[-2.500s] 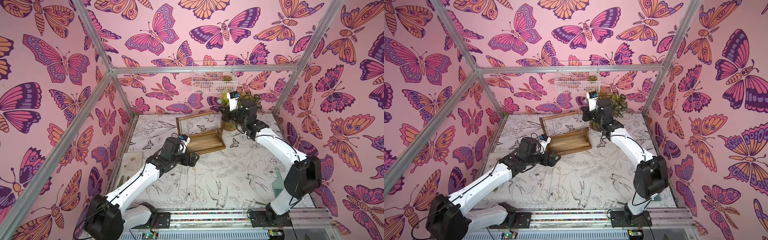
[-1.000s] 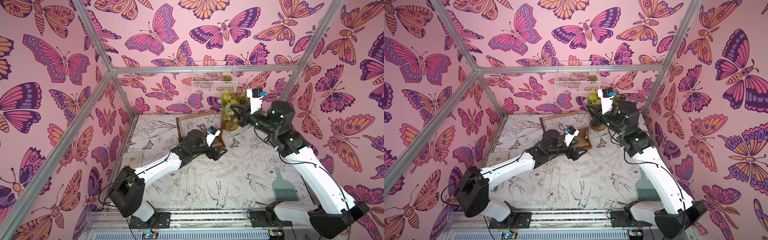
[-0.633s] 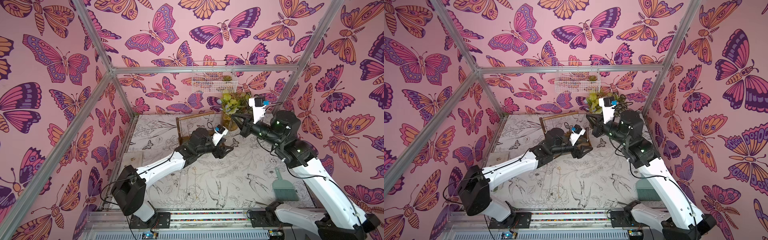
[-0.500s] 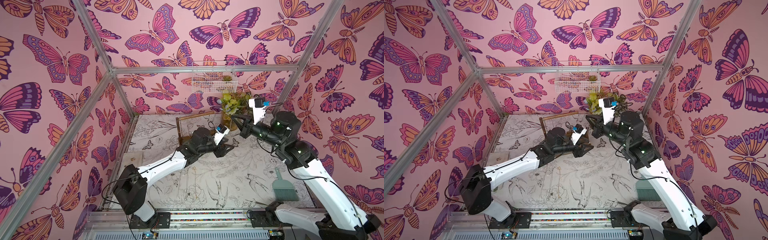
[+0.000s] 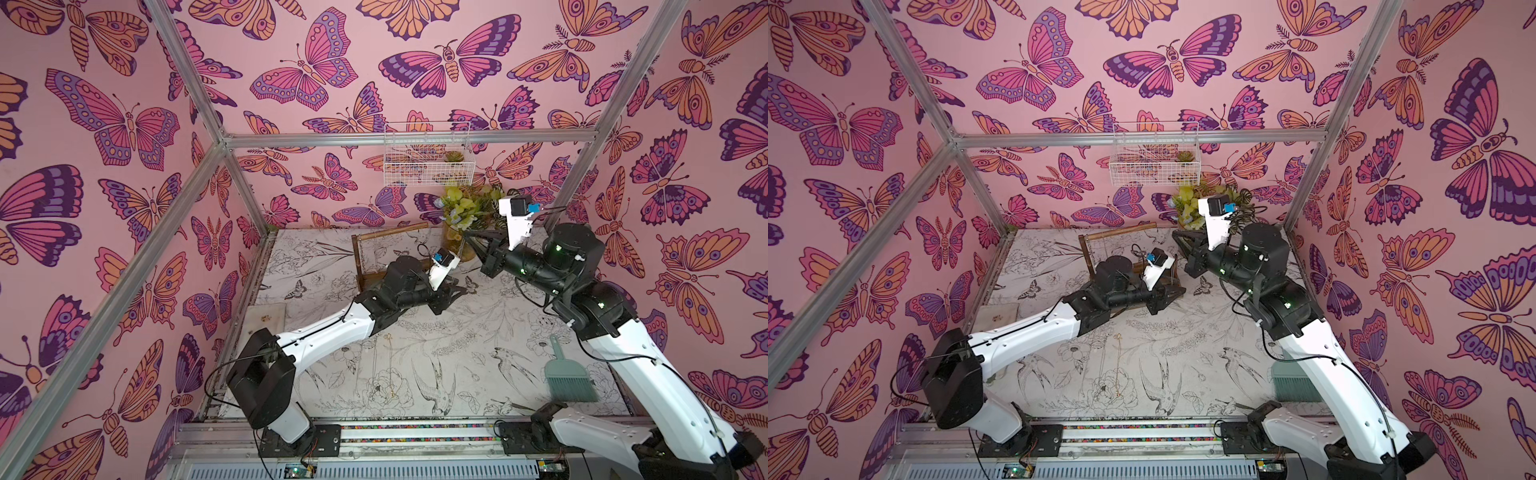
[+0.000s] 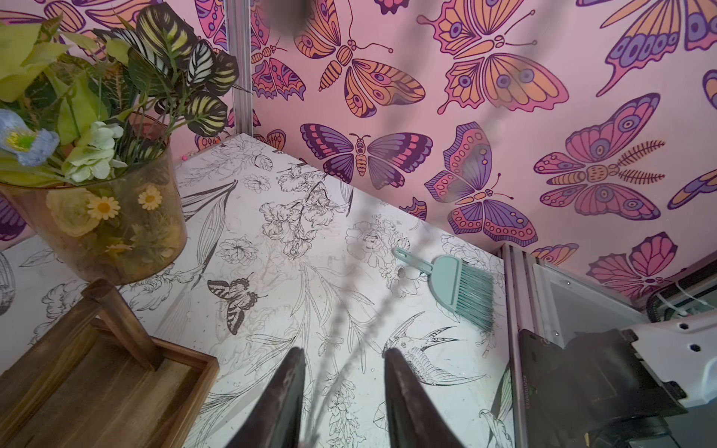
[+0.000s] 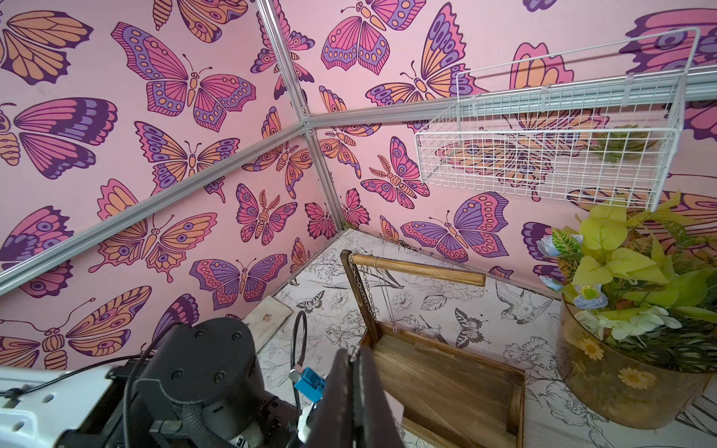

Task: Take the necklace off the jewelry display stand
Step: Place the necklace at the center of the board.

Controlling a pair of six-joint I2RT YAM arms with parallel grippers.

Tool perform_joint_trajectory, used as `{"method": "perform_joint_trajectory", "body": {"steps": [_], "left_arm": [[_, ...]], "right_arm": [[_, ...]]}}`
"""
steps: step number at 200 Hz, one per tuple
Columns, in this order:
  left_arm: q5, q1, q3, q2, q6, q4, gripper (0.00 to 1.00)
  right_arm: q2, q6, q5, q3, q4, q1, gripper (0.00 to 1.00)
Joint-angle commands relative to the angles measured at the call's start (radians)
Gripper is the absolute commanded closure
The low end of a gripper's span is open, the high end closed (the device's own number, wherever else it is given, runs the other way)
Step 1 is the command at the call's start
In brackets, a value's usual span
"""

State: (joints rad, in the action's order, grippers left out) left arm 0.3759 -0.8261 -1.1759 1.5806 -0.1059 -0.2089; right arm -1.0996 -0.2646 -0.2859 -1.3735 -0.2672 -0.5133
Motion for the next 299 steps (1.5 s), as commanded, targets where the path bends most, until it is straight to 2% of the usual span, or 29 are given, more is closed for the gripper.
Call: {"method": "perform_joint_trajectory", "body": {"steps": [1,37,189,217,232,257,299], "left_arm": [[-0.017,-0.005,-0.002,0.003,0.006,-0.014,0.74],[-0.027,-0.005,0.001,-0.005,0.002,-0.015,0.81],[-0.039,-0.008,0.019,-0.007,-0.014,-0.004,0.84],[-0.041,-0.011,0.027,-0.006,-0.015,-0.003,0.82],[-0.048,-0.011,0.03,-0.007,-0.015,-0.002,0.84],[-0.055,-0.012,0.03,-0.008,-0.017,0.0,0.91],[-0.067,-0.016,0.036,-0.017,-0.022,0.007,0.91]], "right_arm": [[-0.002,0.001,-0.004,-0.026,-0.012,-0.007,1.0],[-0.006,0.003,-0.004,-0.027,-0.011,-0.007,1.0],[-0.01,0.001,-0.003,-0.045,-0.006,-0.006,1.0],[-0.008,-0.004,-0.006,-0.041,-0.006,-0.007,1.0],[-0.008,-0.004,-0.006,-0.039,-0.007,-0.006,1.0],[-0.006,-0.002,-0.006,-0.036,-0.009,-0.007,1.0],[-0.006,-0.015,-0.016,-0.013,-0.002,-0.007,1.0]]}}
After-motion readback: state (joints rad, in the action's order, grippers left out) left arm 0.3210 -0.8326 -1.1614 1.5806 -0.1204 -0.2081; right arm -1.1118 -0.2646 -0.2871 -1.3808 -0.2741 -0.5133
